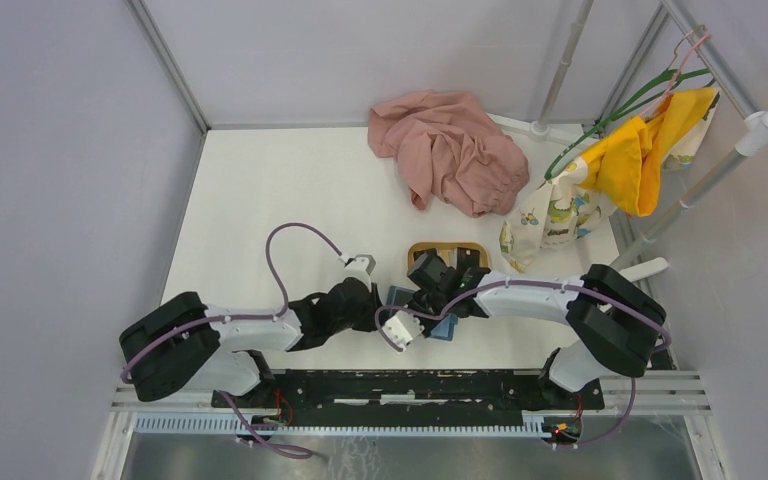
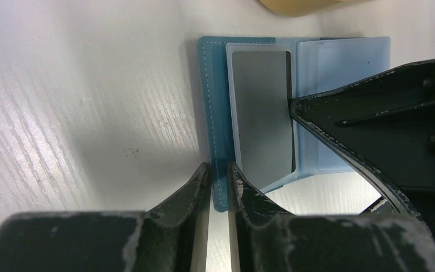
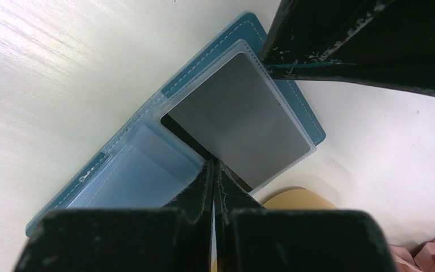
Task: Put the credit cards into the card holder
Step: Insert the credit card into the card holder, then pick up the credit card from the storage box.
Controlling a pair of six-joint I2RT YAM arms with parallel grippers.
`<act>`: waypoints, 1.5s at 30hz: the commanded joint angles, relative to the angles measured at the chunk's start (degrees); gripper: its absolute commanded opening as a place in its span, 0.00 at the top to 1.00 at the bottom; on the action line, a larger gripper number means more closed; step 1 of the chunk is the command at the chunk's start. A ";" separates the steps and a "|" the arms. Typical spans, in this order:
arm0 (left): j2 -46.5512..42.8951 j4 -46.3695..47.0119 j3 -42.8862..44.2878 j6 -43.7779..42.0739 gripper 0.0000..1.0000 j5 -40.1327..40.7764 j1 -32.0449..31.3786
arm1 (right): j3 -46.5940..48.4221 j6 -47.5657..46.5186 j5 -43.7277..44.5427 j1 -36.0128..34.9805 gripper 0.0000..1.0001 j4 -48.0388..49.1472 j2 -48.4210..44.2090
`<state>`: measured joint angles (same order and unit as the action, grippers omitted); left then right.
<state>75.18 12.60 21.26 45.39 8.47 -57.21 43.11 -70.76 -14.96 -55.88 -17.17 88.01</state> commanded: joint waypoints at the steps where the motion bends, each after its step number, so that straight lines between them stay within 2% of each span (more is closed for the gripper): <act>1: 0.39 -0.46 -1.80 1.96 0.77 -1.25 -1.40 | -0.09 1.43 -3.06 0.26 1.00 1.71 -0.97; 9: -8.95 -11.66 -1.31 2.35 0.75 6.65 -1.46 | 3.15 0.63 -20.38 10.54 0.88 -9.47 -9.76; 13: -15.96 -12.34 -2.20 2.16 0.72 8.85 -1.51 | 4.06 9.78 -28.17 17.98 0.79 -7.27 -14.69; 15: -19.59 -11.23 -3.32 1.59 0.71 8.92 -1.46 | 3.75 16.53 -29.66 21.46 0.68 -3.79 -17.06; 19: -27.07 -6.08 -4.91 0.60 0.56 8.37 -1.43 | 0.96 30.29 -32.93 29.19 0.42 5.43 -20.29; 22: -30.87 -5.04 -3.49 -1.00 0.38 8.94 -1.50 | -0.62 38.16 -35.67 33.64 0.30 9.68 -21.19; 24: -32.15 -5.82 -1.33 -2.45 0.27 9.46 -1.49 | -0.60 39.99 -37.05 35.55 0.25 9.97 -21.30; 28: -32.52 -10.84 4.05 -4.56 0.07 11.18 -1.47 | 1.18 39.22 -32.73 36.46 0.26 7.93 -22.31; 32: -30.85 -18.48 10.44 -6.23 0.01 12.53 -1.47 | 5.31 35.18 -26.67 36.47 0.26 3.46 -23.10; 35: -28.34 -24.33 18.01 -10.23 0.00 14.29 -1.38 | 8.87 33.59 -28.09 36.51 0.19 0.03 -21.27; 37: -26.26 -28.62 23.24 -12.97 0.00 16.70 -1.41 | 11.34 33.97 -30.94 36.46 0.04 -3.03 -17.81; 41: -22.14 -33.51 31.89 -19.97 0.00 19.18 -1.03 | 21.63 30.02 -37.49 36.47 0.02 -16.85 -7.00; 42: -21.26 -34.19 33.19 -21.74 0.00 19.82 -0.65 | 22.53 30.23 -37.84 36.46 0.02 -16.66 -5.85; 45: -18.72 -33.86 34.95 -27.41 0.00 22.41 0.51 | 16.92 36.38 -32.89 36.43 0.02 -4.65 -8.82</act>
<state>53.78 -17.98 52.62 29.36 25.50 -58.04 63.05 -38.04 -48.77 -19.44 -25.36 81.25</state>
